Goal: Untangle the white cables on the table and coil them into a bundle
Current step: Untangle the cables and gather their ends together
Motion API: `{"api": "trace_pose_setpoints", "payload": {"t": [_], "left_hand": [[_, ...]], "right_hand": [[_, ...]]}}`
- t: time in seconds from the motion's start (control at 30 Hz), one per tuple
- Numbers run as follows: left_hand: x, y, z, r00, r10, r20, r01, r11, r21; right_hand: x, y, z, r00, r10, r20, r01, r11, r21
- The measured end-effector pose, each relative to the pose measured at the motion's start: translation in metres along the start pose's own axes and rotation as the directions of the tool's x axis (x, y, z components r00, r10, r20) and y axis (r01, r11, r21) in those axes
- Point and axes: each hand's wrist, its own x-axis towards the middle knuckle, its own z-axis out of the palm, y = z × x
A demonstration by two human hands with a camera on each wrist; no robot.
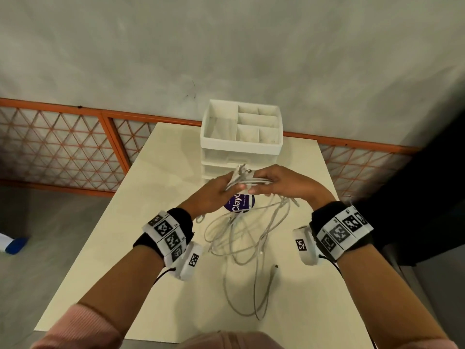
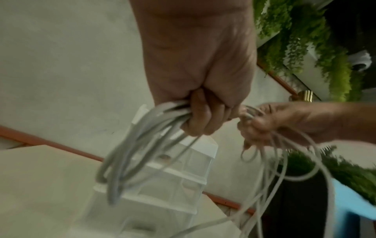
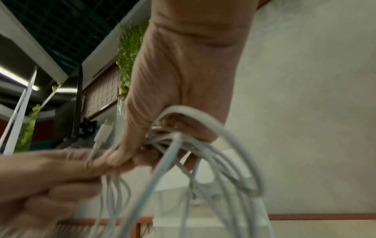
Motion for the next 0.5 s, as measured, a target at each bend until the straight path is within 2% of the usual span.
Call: {"api": "trace_pose_setpoints", "payload": {"t": [0.07, 0.1, 0.17, 0.2, 0.27, 0.37, 0.43, 0.5], "left_hand": [[0.002, 0.000, -0.008, 0.992, 0.019, -0.127, -0.014, 0.999, 0.044], [0.004, 0.000, -0.011, 0.983, 0.020, -0.185, -0.011, 0.999, 0.049], [0.006, -0.001, -0.019, 0.963, 0.010, -0.270, 0.003, 0.999, 0.046], [0.007, -0.003, -0.023, 0.950, 0.004, -0.313, 0.008, 0.999, 0.038], [0.008, -0.006, -0.032, 0.913, 0.005, -0.409, 0.011, 0.999, 0.038], [0.009, -0.007, -0.043, 0.872, -0.010, -0.490, 0.031, 0.999, 0.034], [0.007, -0.007, -0.048, 0.857, -0.021, -0.515, 0.027, 1.000, 0.005], [0.005, -0.007, -0.052, 0.840, -0.024, -0.542, 0.019, 1.000, -0.014]], "right_hand": [[-0.002, 0.013, 0.002, 0.980, -0.038, -0.198, 0.012, 0.992, -0.129], [-0.004, 0.019, 0.002, 0.942, -0.071, -0.327, 0.021, 0.988, -0.156], [-0.011, 0.027, 0.002, 0.851, -0.078, -0.519, 0.085, 0.996, -0.010], [-0.014, 0.030, 0.001, 0.821, -0.047, -0.570, 0.120, 0.988, 0.092], [-0.016, 0.039, -0.001, 0.790, 0.003, -0.613, 0.174, 0.958, 0.228], [-0.022, 0.056, -0.002, 0.754, 0.030, -0.656, 0.252, 0.910, 0.331], [-0.027, 0.072, 0.001, 0.756, 0.068, -0.651, 0.262, 0.880, 0.396], [-0.033, 0.091, 0.008, 0.787, 0.151, -0.598, 0.250, 0.808, 0.533]]}}
